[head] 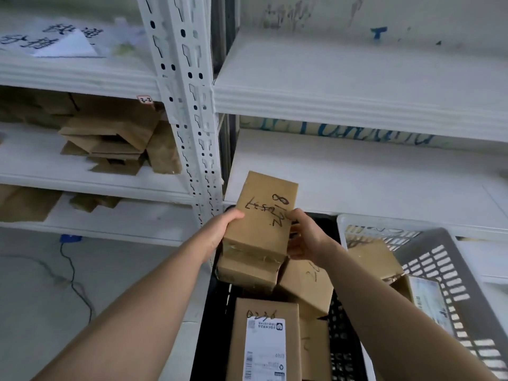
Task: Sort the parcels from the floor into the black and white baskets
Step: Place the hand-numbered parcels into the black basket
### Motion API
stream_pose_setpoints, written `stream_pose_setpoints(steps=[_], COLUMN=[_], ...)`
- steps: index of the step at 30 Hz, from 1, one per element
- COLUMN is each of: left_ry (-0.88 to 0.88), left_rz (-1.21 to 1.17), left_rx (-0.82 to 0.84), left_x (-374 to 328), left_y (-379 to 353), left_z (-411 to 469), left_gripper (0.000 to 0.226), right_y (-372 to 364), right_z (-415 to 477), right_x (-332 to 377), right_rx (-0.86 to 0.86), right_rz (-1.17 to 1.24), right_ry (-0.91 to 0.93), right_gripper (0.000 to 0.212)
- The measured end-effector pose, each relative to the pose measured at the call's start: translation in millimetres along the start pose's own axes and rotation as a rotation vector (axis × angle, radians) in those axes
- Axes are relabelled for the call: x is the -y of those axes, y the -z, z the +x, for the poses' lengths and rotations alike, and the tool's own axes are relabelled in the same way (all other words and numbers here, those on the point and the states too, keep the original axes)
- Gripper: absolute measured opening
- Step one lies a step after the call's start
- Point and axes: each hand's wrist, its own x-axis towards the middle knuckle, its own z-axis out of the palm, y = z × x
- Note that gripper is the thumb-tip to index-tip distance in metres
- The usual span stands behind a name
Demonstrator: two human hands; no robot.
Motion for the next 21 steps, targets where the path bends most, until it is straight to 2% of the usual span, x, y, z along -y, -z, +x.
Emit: stream_pose_setpoints(steps=[5, 9, 10, 13, 15, 16, 19, 21], left_ry=[0.064, 0.083, 0.083, 0.072, 0.059, 0.046, -0.012, -0.045], left_rz=[0.017, 0.041, 0.042, 0.011, -0.027, -0.035, -0.024, -0.027], left_rx=[0.011, -0.018, -0.014, -0.024, -0.038, -0.043, -0.030, -0.004], left_x=[18, 44, 46, 40, 32, 29, 19, 18], left_y=[-10, -12, -12, -15, -20, -23, -40, -53], left_z=[-5, 17, 18, 10, -2, -8, -38, -54], left_gripper=[0.040, 0.084, 0.086, 0.075, 0.077, 0.075, 0.049, 0.041], right_y=[-15, -22, -21, -19, -12, -8, 12, 28], right_z=[-4, -8, -8, -15, -22, -29, -50, -66], right_x=[-22, -23, -23, -24, -23, -22, -26, -31], right_rx=[0.003, -0.023, -0.028, -0.026, -0.032, -0.042, -0.065, -0.058], right_rz=[0.124, 0.146, 0.142, 0.145, 0.158, 0.160, 0.168, 0.157], right_ry=[0.060, 0.038, 0.023, 0.040, 0.073, 0.084, 0.083, 0.090], right_gripper=[0.035, 0.041, 0.044, 0.041, 0.037, 0.041, 0.066, 0.070])
